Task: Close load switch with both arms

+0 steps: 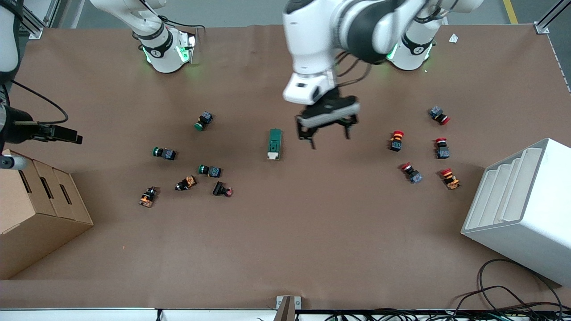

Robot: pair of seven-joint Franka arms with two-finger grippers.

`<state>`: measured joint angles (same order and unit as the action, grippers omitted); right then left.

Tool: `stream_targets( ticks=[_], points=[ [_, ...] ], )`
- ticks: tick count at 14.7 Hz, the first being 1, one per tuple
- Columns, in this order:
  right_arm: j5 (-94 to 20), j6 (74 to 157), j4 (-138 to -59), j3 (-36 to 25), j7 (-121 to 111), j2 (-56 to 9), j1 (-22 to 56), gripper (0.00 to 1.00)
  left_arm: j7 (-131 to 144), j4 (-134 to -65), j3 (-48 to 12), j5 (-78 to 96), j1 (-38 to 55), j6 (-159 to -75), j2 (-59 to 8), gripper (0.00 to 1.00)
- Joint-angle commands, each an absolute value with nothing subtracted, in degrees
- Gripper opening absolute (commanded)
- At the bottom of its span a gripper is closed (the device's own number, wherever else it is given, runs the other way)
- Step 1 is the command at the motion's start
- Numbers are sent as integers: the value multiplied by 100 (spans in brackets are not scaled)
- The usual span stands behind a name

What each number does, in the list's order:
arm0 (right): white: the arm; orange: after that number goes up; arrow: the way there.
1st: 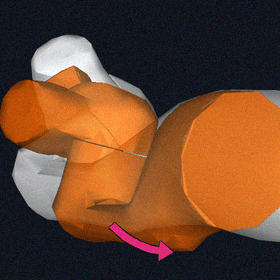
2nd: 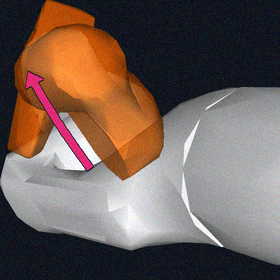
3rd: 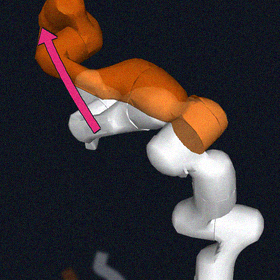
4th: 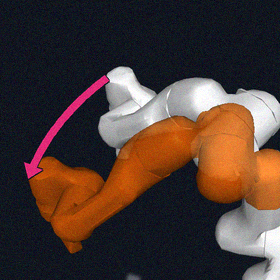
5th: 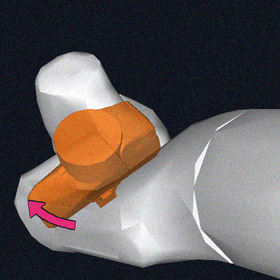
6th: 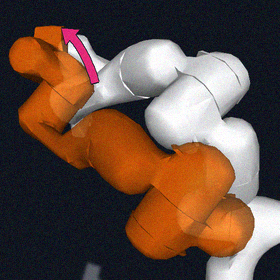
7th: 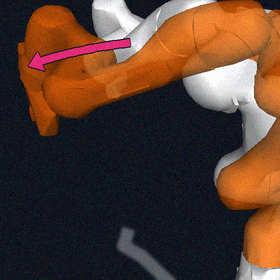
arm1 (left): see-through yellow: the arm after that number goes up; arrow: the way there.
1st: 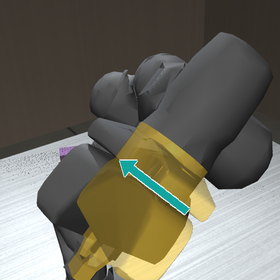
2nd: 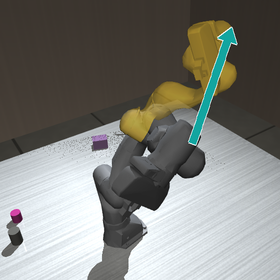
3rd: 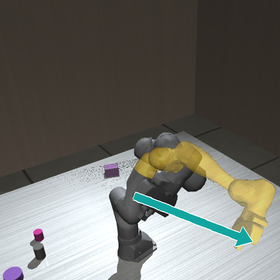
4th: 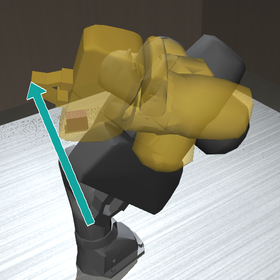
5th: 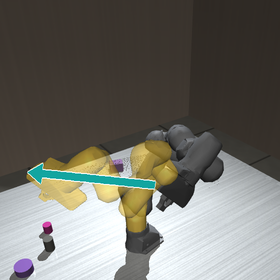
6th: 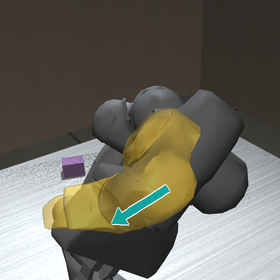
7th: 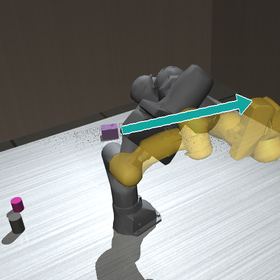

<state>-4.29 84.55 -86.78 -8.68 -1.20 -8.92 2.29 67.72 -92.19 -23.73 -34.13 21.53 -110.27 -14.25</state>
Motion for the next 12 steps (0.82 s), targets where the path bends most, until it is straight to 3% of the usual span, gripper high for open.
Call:
stream_targets(
  ticks=[1,8,12],
  points=[
    [-194,8543,-9167,-467,-18,-344,-70,100,5901,-9325,-2426,-2858,1602,-10811,-1100,100],
    [9,8534,-8966,-343,-53,-202,-105,100,3984,-9334,-2347,-1424,273,-10776,-870,100],
    [18,8525,-8719,-378,-61,-237,-141,100,2596,-9387,-1654,-697,142,-10468,-432,100]
  ],
)
